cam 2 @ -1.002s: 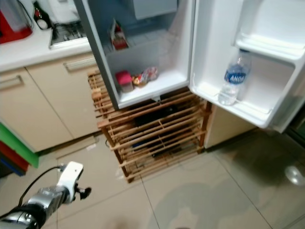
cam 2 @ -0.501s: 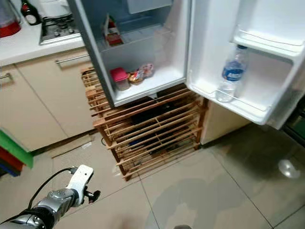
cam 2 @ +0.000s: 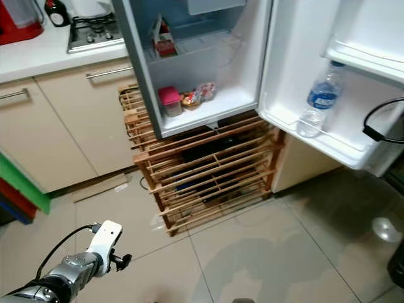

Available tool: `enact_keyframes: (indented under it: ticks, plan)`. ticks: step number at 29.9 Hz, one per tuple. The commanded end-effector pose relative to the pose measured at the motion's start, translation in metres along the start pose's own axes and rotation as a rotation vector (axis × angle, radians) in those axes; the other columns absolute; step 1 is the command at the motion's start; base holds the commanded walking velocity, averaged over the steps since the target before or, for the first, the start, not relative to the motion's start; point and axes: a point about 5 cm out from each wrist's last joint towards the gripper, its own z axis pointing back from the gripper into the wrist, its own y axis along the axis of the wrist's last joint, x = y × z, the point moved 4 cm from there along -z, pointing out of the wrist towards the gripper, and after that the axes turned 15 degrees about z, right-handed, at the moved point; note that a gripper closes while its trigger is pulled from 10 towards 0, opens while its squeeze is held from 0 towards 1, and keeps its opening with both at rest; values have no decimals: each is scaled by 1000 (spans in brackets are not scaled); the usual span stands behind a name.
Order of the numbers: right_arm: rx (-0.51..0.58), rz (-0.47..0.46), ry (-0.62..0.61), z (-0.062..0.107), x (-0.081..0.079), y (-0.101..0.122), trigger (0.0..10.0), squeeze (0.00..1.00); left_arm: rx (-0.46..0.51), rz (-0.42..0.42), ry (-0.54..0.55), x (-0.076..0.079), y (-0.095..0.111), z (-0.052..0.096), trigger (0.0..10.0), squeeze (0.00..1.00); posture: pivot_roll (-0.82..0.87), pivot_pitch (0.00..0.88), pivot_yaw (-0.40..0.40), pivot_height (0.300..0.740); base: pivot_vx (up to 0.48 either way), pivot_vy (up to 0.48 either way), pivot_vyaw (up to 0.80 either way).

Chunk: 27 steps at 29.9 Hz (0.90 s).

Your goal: Restocking fridge

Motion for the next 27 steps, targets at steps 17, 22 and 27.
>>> enact_keyframes:
  ticks: [17,22,27]
  plan:
    - [335,-92,987,122,-204,47,10000,0,-85,26,-26,-5,-19,3,10000,0,-160,0,111,740,0,0,0]
    - [171,-162,765,100,-184,10,10000,0,-62,13,-51,2,-14,1,10000,0,-172,0,120,740,0,0,0]
    - [30,-151,588,90,-175,-17,10000,0,28,19,-119,10,12,1,10000,0,-159,0,108,740,0,0,0]
